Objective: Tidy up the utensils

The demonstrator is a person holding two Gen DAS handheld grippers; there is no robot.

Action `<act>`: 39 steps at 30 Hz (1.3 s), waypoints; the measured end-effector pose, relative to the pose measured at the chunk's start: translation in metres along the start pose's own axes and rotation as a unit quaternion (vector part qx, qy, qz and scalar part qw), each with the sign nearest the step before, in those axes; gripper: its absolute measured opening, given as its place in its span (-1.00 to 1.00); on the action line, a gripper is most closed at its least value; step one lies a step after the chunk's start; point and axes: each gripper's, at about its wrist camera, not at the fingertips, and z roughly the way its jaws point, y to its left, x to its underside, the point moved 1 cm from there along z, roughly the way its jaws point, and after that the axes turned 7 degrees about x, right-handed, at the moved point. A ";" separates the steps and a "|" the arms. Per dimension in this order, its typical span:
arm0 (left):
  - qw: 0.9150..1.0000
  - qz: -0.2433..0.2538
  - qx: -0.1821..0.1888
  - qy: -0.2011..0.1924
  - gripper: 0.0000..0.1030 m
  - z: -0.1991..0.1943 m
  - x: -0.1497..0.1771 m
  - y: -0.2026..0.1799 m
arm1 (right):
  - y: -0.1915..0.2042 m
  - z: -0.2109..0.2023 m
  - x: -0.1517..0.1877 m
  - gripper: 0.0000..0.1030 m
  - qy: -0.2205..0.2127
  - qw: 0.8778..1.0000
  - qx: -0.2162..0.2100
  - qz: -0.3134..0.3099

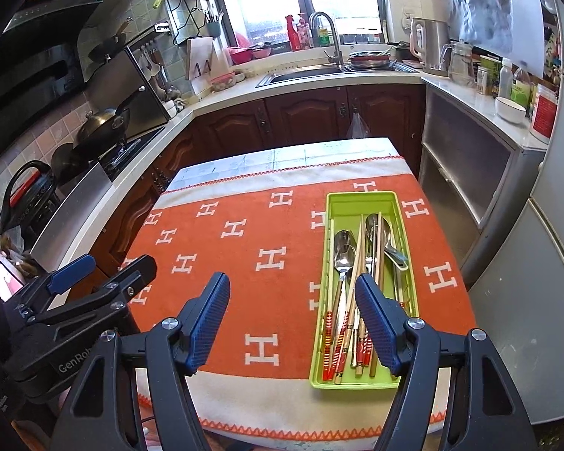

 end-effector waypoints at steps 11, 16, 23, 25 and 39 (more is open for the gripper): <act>1.000 -0.003 0.006 0.002 0.63 -0.001 0.002 0.000 | 0.001 0.001 0.000 0.36 0.001 1.000 0.002 0.000; 1.000 -0.004 0.006 0.003 0.63 -0.001 0.004 -0.002 | 0.000 0.002 0.000 0.36 0.000 1.000 0.001 0.001; 1.000 -0.005 0.006 0.004 0.63 -0.001 0.004 -0.002 | -0.001 0.003 0.000 0.36 0.000 1.000 0.000 0.001; 1.000 -0.005 0.007 0.005 0.63 0.000 0.004 -0.001 | -0.001 0.002 0.000 0.36 0.001 1.000 0.000 0.001; 1.000 -0.007 0.007 0.006 0.63 0.000 0.005 -0.001 | 0.003 0.005 0.002 0.36 0.002 1.000 -0.002 0.004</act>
